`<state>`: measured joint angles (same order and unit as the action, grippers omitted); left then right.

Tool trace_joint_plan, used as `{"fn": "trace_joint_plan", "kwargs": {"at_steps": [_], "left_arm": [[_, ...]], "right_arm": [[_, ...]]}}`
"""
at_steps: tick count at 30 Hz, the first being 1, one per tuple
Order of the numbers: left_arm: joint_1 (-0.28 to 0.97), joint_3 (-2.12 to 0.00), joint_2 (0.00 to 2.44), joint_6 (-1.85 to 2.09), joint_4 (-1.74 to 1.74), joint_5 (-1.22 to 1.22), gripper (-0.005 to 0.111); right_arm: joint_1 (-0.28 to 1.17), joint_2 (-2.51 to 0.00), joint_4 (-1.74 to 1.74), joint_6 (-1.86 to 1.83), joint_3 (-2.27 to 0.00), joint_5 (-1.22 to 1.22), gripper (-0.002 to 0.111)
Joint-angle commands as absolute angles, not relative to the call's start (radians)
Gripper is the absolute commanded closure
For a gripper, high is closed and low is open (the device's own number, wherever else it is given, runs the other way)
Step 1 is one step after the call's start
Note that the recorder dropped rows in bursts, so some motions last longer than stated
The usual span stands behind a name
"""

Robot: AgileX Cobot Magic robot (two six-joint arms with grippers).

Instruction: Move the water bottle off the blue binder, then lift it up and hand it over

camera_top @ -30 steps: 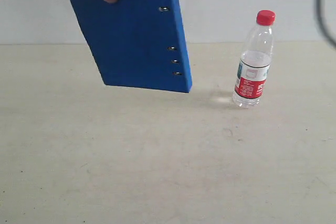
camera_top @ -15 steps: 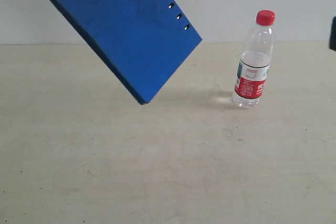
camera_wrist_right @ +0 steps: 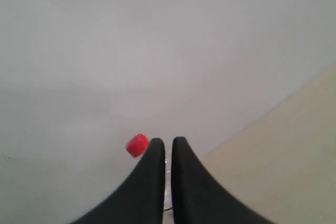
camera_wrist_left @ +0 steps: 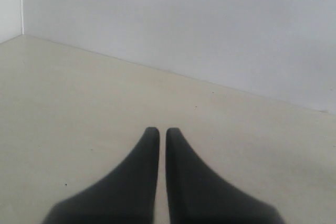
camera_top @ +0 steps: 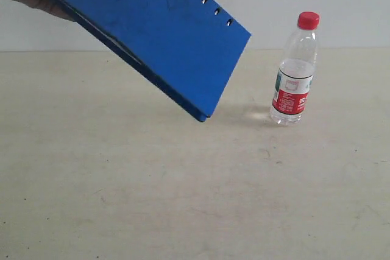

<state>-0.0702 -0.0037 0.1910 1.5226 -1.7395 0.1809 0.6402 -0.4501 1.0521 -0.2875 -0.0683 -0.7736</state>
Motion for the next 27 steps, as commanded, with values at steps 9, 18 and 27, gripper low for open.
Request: {"fn": "trace_joint_plan", "kwargs": {"at_steps": [9,18,27], "left_arm": [[-0.072,0.0,0.195,1.517,-1.744,0.176,0.102],[-0.072,0.0,0.195,1.517,-1.744,0.176,0.102],[-0.072,0.0,0.195,1.517,-1.744,0.152,0.102]], "right_arm": [[0.637,-0.442,1.092,-1.142,-0.285,-0.571,0.108],[0.639,-0.442,1.744,-1.638,-0.337,-0.261,0.108],[0.639,-0.442,1.744,-1.144,-0.337,0.389,0.108]]}}
